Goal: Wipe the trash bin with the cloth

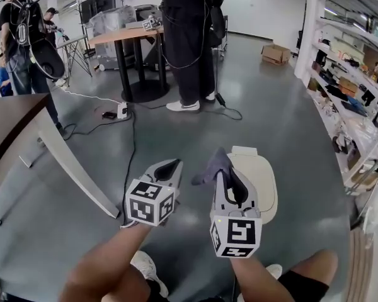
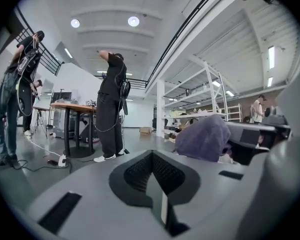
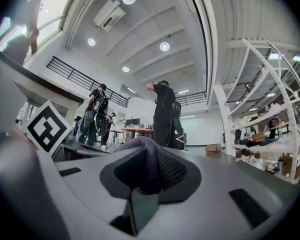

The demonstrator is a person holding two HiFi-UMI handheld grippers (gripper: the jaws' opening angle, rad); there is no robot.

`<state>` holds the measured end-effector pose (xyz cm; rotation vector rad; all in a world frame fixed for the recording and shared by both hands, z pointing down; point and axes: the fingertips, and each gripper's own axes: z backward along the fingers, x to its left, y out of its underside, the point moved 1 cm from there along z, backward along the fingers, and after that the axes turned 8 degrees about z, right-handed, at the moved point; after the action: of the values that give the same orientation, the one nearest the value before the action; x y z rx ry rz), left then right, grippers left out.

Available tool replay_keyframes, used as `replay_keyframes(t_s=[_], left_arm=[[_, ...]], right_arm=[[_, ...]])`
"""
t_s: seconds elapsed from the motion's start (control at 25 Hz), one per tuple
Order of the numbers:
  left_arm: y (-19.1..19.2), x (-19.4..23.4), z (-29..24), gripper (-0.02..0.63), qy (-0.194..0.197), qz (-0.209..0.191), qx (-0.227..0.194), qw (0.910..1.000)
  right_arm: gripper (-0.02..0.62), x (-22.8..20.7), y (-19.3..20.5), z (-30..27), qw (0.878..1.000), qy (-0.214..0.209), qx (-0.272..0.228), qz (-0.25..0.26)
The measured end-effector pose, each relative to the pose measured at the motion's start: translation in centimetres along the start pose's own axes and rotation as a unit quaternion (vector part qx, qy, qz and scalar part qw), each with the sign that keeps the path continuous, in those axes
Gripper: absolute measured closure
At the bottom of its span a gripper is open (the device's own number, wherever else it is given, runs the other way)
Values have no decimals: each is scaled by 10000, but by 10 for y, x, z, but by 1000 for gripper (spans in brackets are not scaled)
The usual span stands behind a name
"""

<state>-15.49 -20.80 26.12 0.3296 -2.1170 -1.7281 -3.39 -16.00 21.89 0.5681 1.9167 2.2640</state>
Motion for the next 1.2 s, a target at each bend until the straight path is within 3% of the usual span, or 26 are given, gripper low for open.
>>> replay_keyframes(t_s=[0.28,0.72,0.92,1.2], left_arm=[[9,18,-12,609,433,12,82,9990],[66,27,-29,609,978,-145,626,9931],[102,41,-43,609,1194,-346,1006,9871],[120,36,-58,609,1618,-364,1225,9785]], right_arm=[[528,27,45,7,9953,802,436,-323],[528,80,103,25,9904,1044,852,-304],[528,84,132,33,9854,1330,1032,-266],[528,80,181,45,9751,1687,1411,-292]])
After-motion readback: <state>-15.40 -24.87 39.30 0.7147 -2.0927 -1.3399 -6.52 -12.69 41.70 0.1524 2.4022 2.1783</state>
